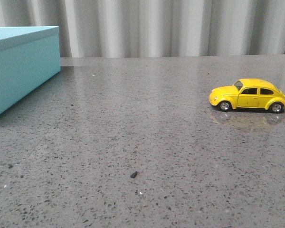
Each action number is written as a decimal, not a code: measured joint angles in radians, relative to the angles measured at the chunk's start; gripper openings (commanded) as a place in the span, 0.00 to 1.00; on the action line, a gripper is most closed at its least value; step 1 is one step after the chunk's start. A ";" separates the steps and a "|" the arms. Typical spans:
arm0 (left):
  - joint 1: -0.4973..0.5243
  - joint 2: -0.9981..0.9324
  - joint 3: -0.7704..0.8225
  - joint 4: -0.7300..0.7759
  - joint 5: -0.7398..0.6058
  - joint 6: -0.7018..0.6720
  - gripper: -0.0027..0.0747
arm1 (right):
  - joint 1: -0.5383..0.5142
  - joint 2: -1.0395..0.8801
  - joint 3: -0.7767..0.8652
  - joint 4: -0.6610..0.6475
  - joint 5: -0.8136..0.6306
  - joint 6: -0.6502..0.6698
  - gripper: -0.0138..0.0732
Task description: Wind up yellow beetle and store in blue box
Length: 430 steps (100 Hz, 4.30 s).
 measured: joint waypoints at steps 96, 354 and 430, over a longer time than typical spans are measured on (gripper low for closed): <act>0.000 0.000 -0.083 -0.098 0.001 0.000 0.01 | 0.000 0.040 -0.102 0.008 0.012 0.000 0.09; 0.000 0.204 -0.349 -0.045 0.021 0.054 0.01 | 0.295 1.555 -1.287 0.138 0.801 0.005 0.09; 0.000 0.204 -0.349 -0.044 0.021 0.054 0.01 | 0.295 1.589 -1.294 0.119 0.790 0.005 0.09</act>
